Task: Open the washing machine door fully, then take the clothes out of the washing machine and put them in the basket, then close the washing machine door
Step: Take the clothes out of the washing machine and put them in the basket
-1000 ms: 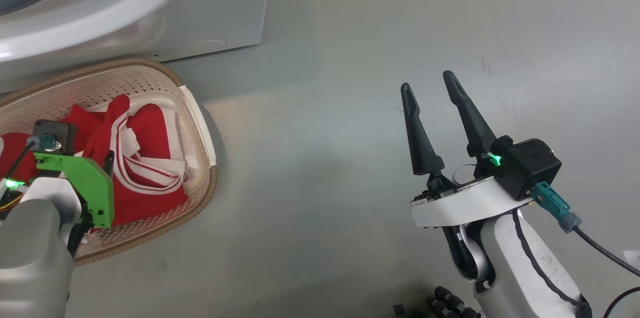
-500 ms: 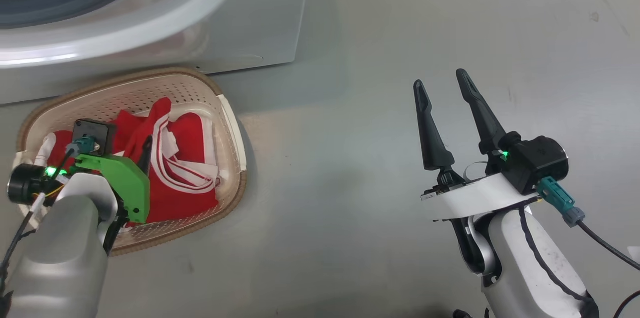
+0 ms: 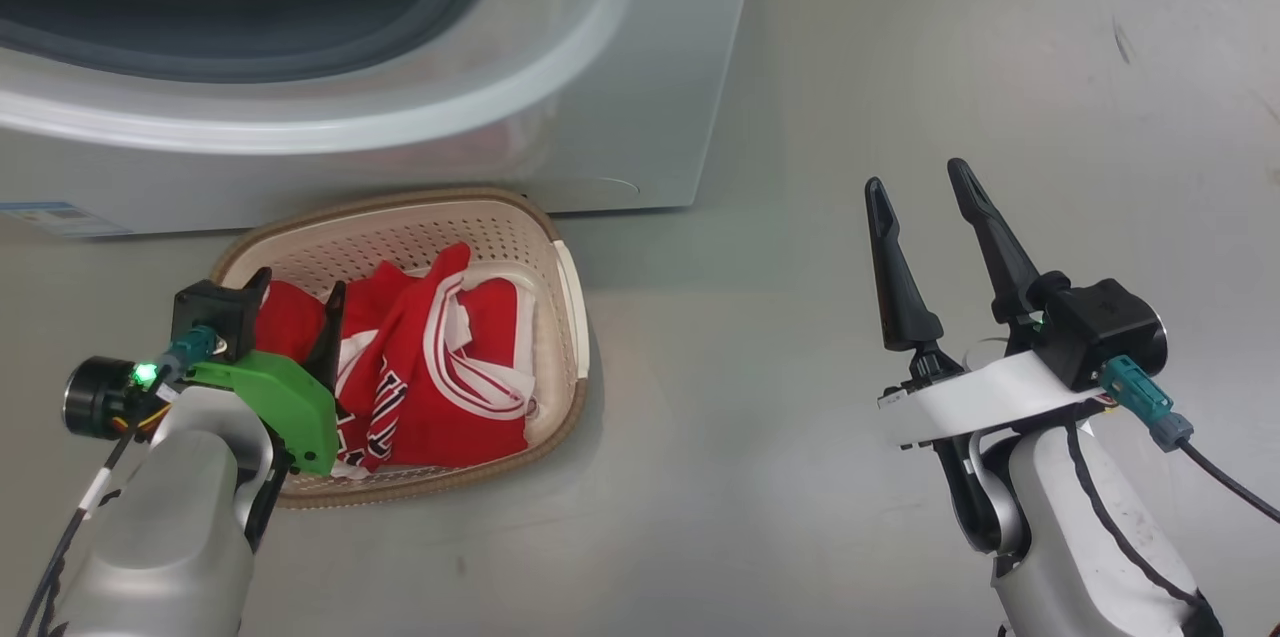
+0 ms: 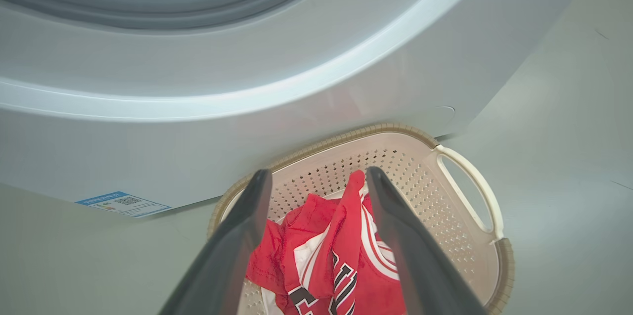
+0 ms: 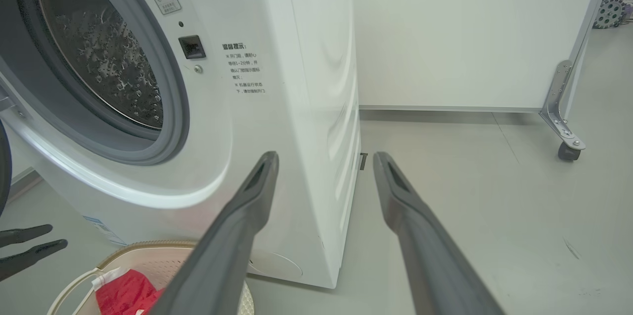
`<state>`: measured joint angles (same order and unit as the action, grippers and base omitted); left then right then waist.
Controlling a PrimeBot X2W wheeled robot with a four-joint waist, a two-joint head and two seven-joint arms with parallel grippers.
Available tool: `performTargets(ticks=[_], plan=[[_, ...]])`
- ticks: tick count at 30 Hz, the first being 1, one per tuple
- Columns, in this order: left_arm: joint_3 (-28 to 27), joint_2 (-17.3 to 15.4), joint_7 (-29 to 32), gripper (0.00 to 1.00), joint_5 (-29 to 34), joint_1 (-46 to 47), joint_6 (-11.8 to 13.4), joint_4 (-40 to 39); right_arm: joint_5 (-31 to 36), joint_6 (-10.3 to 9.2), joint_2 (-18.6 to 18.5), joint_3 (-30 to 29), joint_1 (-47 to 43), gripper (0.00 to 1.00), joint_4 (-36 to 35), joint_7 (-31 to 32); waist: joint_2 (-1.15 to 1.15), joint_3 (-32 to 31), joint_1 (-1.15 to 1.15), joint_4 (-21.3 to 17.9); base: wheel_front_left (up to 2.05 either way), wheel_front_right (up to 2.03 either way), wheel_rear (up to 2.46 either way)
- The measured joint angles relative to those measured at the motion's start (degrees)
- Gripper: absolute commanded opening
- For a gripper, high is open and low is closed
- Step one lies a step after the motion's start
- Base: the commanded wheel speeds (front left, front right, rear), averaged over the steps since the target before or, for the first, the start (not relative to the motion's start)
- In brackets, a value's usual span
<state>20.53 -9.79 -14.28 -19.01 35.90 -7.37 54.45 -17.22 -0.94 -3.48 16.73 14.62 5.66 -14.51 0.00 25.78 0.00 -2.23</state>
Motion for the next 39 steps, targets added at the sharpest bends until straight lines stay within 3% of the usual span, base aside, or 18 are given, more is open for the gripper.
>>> performTargets(ticks=[9, 20, 33, 39], plan=[[1.1, 0.1, -0.2, 1.00, 1.0, -4.4, 0.0, -6.0, 0.0, 0.87, 0.0, -2.3, -3.8, 1.00, 1.0, 0.0, 0.00, -6.6, 0.00, 4.3, 0.00, 0.00, 0.00], [-2.5, -0.1, -0.2, 1.00, 1.0, -13.2, 0.3, -21.2, -0.2, 1.38, 0.1, -4.6, -8.8, 1.00, 0.7, 0.0, 0.00, -14.6, 0.00, 7.7, 0.00, 0.00, 0.00], [-4.5, 0.7, -0.2, 1.00, 2.7, -22.1, 1.7, -29.8, -0.2, 1.48, 0.3, -7.3, -13.8, 1.00, -0.4, 0.0, 0.00, -18.5, 0.00, 10.5, 0.00, 0.00, 0.00], [-5.9, 0.6, -0.2, 1.00, 3.3, -25.4, 2.3, -33.0, -0.2, 2.38, 0.3, -7.1, -14.8, 1.00, -0.6, 0.0, 0.00, -19.4, 0.00, 10.8, 0.00, 0.00, 0.00]])
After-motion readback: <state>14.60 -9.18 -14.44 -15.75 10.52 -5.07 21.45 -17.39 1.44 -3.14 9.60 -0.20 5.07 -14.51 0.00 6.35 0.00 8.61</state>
